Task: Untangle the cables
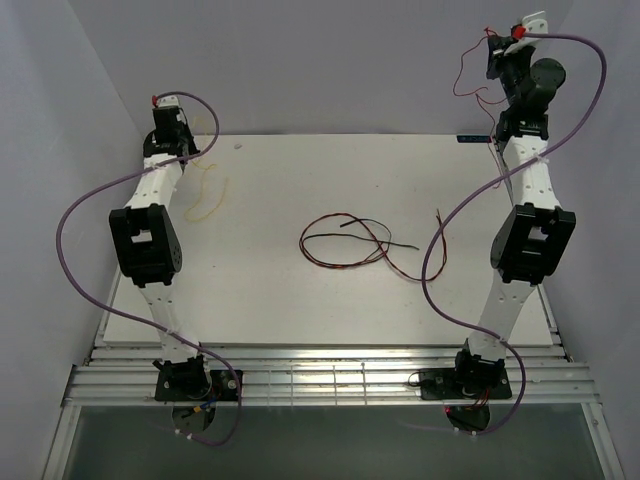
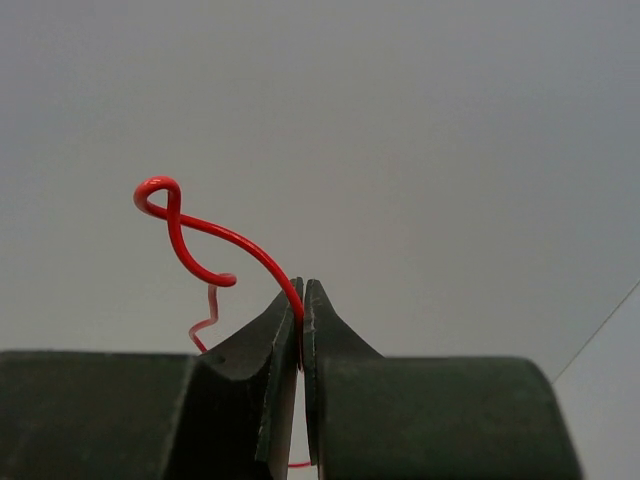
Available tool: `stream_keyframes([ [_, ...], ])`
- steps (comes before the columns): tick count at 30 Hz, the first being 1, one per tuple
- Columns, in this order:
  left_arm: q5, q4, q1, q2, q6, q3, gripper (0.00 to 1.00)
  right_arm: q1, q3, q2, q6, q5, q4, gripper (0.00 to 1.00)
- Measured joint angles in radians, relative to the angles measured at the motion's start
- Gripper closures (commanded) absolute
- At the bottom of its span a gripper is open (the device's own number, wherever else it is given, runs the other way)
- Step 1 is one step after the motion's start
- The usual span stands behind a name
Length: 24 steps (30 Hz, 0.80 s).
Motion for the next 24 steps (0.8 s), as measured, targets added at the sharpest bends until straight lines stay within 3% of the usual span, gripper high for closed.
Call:
stream_keyframes([
  [10, 0.080, -0.098, 0.000, 0.109, -0.068, -0.065, 0.95, 0.013, -0.387, 0.007, 0.005, 0.033, 0.068, 0.92],
  [14, 0.098, -0.112, 0.000, 0.109, -0.088, -0.097, 0.64, 0.014, -0.445, 0.021, 0.037, 0.063, 0.067, 0.92],
  [15, 0.100, -0.115, 0.000, 0.109, -0.096, -0.101, 0.52, 0.014, -0.446, 0.028, 0.044, 0.077, 0.066, 0.92],
  [19, 0.111, -0.127, 0.000, 0.109, -0.105, -0.106, 0.37, 0.017, -0.431, 0.056, 0.074, 0.144, 0.027, 0.88],
  [24, 0.146, -0.137, 0.000, 0.102, -0.108, -0.106, 0.22, 0.018, -0.370, 0.110, 0.108, 0.217, -0.114, 0.74],
])
